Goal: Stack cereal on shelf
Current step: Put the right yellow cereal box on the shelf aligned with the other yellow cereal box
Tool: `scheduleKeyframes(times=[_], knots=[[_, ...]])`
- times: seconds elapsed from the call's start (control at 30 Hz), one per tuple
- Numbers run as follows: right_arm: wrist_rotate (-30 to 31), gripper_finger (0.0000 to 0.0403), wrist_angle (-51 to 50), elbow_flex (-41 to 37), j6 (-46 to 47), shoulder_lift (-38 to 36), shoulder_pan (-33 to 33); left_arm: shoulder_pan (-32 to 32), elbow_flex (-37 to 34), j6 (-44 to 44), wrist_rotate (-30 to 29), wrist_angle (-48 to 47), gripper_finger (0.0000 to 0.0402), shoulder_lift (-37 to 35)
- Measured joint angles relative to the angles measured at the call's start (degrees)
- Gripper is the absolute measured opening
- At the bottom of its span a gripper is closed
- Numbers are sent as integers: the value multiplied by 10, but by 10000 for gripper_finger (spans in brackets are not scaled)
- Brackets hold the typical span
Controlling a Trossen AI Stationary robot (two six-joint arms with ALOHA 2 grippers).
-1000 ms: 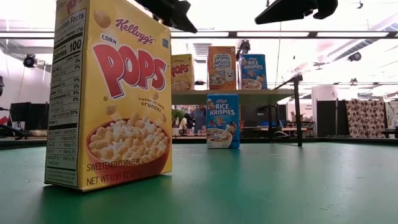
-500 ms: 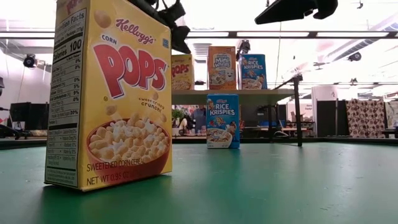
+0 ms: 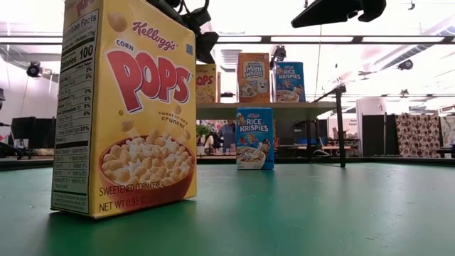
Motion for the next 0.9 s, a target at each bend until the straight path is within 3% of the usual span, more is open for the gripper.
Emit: scheduleKeyframes(times=[0.33,0.5,0.63,0.7,0.83,0.9], knots=[[0,31,0,0,0,0,0,-11,-1,3,-1,10,0,-5],[0,31,0,0,0,0,0,-23,32,11,-1,-51,0,-19],[0,31,0,0,0,0,0,-24,72,28,-6,-151,0,-26],[0,31,0,0,0,0,0,-24,99,42,-39,-229,0,-27],[0,31,0,0,0,0,0,-24,132,58,-159,-363,0,-27],[0,31,0,0,0,0,0,-19,135,74,-169,-407,0,-27]])
